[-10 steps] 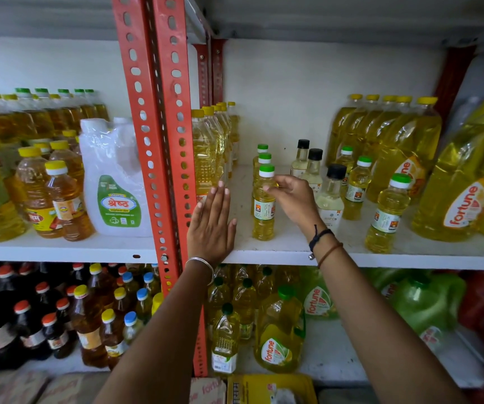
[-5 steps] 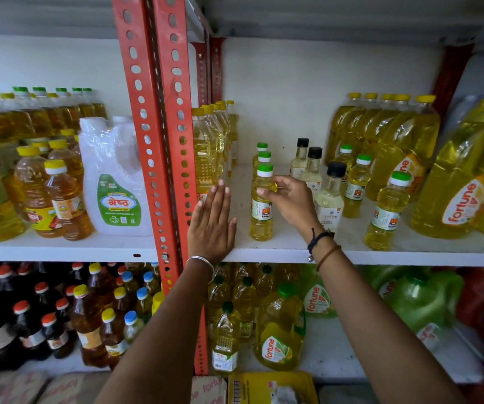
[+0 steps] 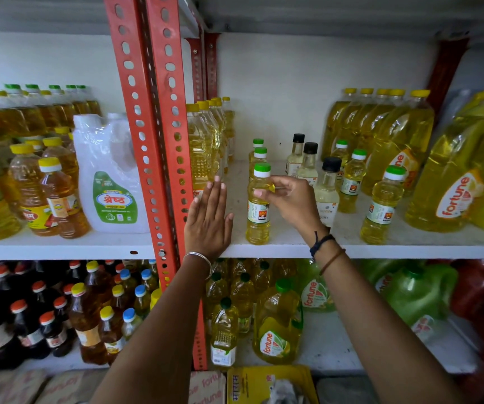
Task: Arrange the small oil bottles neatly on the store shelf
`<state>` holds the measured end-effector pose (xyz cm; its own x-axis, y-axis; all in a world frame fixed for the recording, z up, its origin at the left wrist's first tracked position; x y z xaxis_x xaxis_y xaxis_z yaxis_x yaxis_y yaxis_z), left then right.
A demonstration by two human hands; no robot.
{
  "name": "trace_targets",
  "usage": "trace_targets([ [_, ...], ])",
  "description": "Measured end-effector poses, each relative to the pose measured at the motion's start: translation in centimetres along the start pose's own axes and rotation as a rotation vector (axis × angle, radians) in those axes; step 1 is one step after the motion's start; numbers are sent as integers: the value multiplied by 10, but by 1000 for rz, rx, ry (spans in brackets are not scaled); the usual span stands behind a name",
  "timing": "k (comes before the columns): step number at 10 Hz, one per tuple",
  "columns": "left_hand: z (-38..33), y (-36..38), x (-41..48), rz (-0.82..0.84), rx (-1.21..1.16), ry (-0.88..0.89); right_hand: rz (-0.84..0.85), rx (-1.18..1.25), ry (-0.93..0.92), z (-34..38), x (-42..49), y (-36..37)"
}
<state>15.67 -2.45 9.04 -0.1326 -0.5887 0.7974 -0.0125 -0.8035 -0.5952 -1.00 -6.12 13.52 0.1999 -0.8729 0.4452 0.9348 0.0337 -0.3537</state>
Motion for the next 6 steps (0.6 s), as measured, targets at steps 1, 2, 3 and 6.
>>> trace_targets([
  [1,-1,0,0,-7,8,4,-2,-4,-3,0,-1,0],
  [2,-1,1,0,10,16,3,5,-1,7,-1,-2,2],
  [3,0,1,1,18,16,-1,-3,-2,4,-2,-3,4],
  [6,-7,-32,6,7,-204,-38,-124,-28,-92,22,-24,-23],
])
Point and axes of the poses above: each hand's wrist, its own x-axis towards the middle knuckle, its own y-axis out of the palm, z = x × y, the point moved 10 cm from there along x, towards the middle knuckle, and after that the axes turned 9 degrees about z, right-handed, at the moved point
